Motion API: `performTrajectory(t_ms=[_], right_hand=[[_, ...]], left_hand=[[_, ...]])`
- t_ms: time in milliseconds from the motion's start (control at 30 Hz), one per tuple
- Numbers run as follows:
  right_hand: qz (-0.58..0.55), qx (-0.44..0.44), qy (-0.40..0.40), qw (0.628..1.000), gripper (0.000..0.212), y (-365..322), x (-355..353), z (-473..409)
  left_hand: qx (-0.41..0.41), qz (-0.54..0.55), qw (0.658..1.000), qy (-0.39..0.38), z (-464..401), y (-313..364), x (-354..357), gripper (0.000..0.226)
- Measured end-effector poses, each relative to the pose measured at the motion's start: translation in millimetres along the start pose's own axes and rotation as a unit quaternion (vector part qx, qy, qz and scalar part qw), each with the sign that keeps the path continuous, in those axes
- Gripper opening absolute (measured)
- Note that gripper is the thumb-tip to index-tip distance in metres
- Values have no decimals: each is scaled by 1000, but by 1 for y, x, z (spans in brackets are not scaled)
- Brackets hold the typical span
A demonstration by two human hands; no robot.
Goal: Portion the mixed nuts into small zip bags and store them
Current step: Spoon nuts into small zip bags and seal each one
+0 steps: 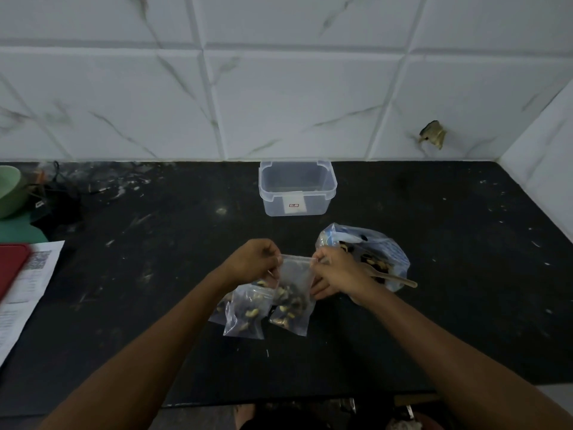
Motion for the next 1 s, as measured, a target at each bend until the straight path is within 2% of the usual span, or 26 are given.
performTrajectory(t_ms=[133, 267, 367, 467, 567, 667, 733, 767, 867, 1000], right_hand=[[22, 47, -19, 998, 8, 27, 8, 7], [53, 73, -11, 996, 8, 44, 14, 10], [62, 74, -1, 995, 12, 48, 13, 10], [84, 68, -7, 994, 23, 48, 10, 15], [142, 11, 22, 990, 24, 34, -10, 27], [239, -62, 144, 958, 12, 14, -58, 39], [324, -75, 244, 911, 15, 11, -96, 45], [365, -69, 271, 888, 17, 13, -110, 46], [476, -25, 248, 843, 15, 25, -127, 44], [511, 15, 200, 836, 18, 35, -124, 40]], left_hand=[[-34, -113, 992, -47, -2, -11, 24, 8], [-22, -275, 961, -29, -7, -12, 34, 11], [-7, -319, 948, -11, -9, -7, 36, 10], [-4, -314, 949, -14, -11, -7, 36, 12], [-6, -244, 970, 19, -13, 1, 29, 15], [19, -183, 979, 85, -16, 20, 17, 14], [36, -160, 982, 99, -21, 33, 17, 12], [41, -152, 983, 98, -24, 39, 20, 11], [44, -151, 983, 92, -31, 50, 30, 8], [53, -165, 982, 74, -32, 52, 44, 7]])
Point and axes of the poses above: each hand's wrist, its own z-axis away from the middle knuckle, its own x-axis out of the palm, y = z × x, the point moved 7 cm from there along -z, towards the middle knuckle, and after that the axes turned 4 degrees about -x, right-handed, at the moved point
